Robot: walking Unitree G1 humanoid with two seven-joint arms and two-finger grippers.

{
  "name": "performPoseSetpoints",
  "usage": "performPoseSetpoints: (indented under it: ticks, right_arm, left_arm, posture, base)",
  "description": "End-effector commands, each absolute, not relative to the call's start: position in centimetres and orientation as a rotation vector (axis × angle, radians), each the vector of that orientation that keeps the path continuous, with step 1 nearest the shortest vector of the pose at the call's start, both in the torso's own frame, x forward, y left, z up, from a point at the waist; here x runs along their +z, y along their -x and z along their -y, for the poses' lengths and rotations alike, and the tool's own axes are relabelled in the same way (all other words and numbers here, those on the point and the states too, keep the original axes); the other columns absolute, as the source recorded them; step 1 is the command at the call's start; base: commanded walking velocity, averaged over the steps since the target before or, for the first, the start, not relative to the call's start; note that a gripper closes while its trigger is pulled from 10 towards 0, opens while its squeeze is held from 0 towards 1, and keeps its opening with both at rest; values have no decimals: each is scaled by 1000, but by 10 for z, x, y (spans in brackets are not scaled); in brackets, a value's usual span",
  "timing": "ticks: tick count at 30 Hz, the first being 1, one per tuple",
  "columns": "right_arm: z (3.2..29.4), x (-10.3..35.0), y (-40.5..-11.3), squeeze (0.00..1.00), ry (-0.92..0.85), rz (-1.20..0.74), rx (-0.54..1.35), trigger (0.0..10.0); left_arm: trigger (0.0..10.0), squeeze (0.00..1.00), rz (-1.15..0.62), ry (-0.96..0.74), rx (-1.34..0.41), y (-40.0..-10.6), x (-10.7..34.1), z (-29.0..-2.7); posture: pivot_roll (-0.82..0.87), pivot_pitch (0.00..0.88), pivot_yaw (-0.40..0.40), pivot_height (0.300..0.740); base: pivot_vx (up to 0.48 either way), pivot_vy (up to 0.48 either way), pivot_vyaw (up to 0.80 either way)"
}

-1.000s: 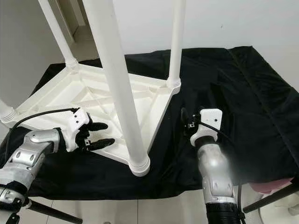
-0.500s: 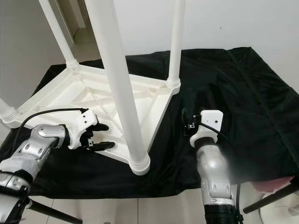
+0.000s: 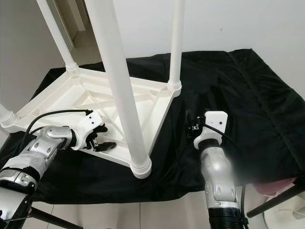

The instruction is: Building children table

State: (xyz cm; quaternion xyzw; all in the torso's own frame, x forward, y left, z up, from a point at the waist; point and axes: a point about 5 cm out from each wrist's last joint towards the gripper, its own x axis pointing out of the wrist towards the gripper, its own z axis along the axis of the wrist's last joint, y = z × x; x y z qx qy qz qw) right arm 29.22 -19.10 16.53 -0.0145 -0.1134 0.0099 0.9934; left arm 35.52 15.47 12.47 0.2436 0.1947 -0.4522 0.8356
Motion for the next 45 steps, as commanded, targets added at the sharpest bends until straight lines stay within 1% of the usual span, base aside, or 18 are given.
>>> performPoseSetpoints:
  ticks: [1, 2, 3, 4, 5, 19, 20, 21, 24, 25, 26, 27, 32, 33, 36, 40, 42, 45]
  right_arm:
    - [189, 166, -292, 0, 27, 226, 26, 10000]
    - [189, 166, -292, 0, 27, 226, 26, 10000]
    - [190, 166, -292, 0, 27, 224, 22, 10000]
    - [190, 166, -292, 0, 27, 224, 22, 10000]
    - [190, 165, -292, 0, 27, 223, 20, 10000]
    - [190, 165, -294, 0, 29, 223, 22, 10000]
    - [190, 165, -294, 0, 29, 224, 22, 10000]
    - [190, 165, -295, 0, 28, 225, 20, 10000]
    - [190, 165, -295, 0, 28, 225, 20, 10000]
    - [192, 165, -295, 0, 25, 225, 12, 10000]
    - [192, 165, -295, 0, 25, 225, 12, 10000]
    - [193, 164, -294, 0, 23, 223, 6, 10000]
    - [193, 163, -293, 0, 23, 221, 1, 10000]
    - [194, 162, -292, 0, 24, 219, -4, 10000]
    - [196, 161, -292, 0, 25, 220, -14, 10000]
    - [197, 162, -292, 0, 23, 225, -21, 10000]
    - [197, 163, -291, 0, 21, 229, -26, 10000]
    - [197, 162, -290, 0, 21, 230, -28, 10000]
  left_arm:
    - [10000, 0, -513, -529, -864, -352, 105, -168]
    - [10000, 0, -513, -529, -864, -352, 105, -168]
    - [1961, 0, -523, -525, -848, -354, 106, -171]
    - [1961, 0, -523, -525, -848, -354, 106, -171]
    - [0, 0, -528, -517, -852, -354, 106, -172]
    - [0, 0, -504, -472, -853, -358, 111, -166]
    - [902, 0, -487, -477, -875, -358, 112, -162]
    - [10000, 0, -461, -468, -906, -357, 115, -156]
    - [10000, 0, -461, -468, -906, -357, 115, -156]
    - [10000, 39, -441, -436, -945, -355, 117, -151]
    - [10000, 39, -441, -436, -945, -355, 117, -151]
    - [10000, 1000, -413, -404, -995, -351, 120, -146]
    - [10000, 1000, -373, -373, -1045, -346, 123, -140]
    - [10000, 0, -322, -326, -1061, -342, 128, -137]
    - [10000, 0, -189, -241, -1008, -338, 141, -137]
    - [10000, 0, -140, -196, -949, -340, 147, -141]
    - [10000, 0, -54, -139, -874, -340, 157, -147]
    - [10000, 0, -49, -84, -827, -337, 159, -153]
  posture:
    - [-73, 71, 126, 740]
    - [-73, 71, 126, 740]
    - [-71, 74, 129, 740]
    - [-71, 74, 129, 740]
    - [-71, 73, 128, 740]
    - [-63, 63, 132, 740]
    - [-61, 64, 130, 740]
    - [-62, 65, 132, 740]
    - [-62, 65, 132, 740]
    - [-62, 65, 132, 740]
    - [-62, 65, 132, 740]
    - [-59, 64, 132, 740]
    - [-61, 63, 133, 740]
    - [-63, 65, 133, 740]
    - [-60, 64, 129, 740]
    - [-59, 65, 128, 740]
    - [-61, 63, 130, 740]
    - [-67, 59, 138, 740]
  base:
    - [0, 0, 0]
    - [0, 0, 0]
    - [0, 0, 0]
    - [0, 0, 0]
    - [0, 0, 0]
    - [0, 0, 0]
    - [0, 0, 0]
    - [0, 0, 0]
    - [0, 0, 0]
    - [0, 0, 0]
    - [0, 0, 0]
    - [0, 0, 0]
    - [0, 0, 0]
    - [0, 0, 0]
    - [0, 0, 0]
    - [0, 0, 0]
    - [0, 0, 0]
    - [0, 0, 0]
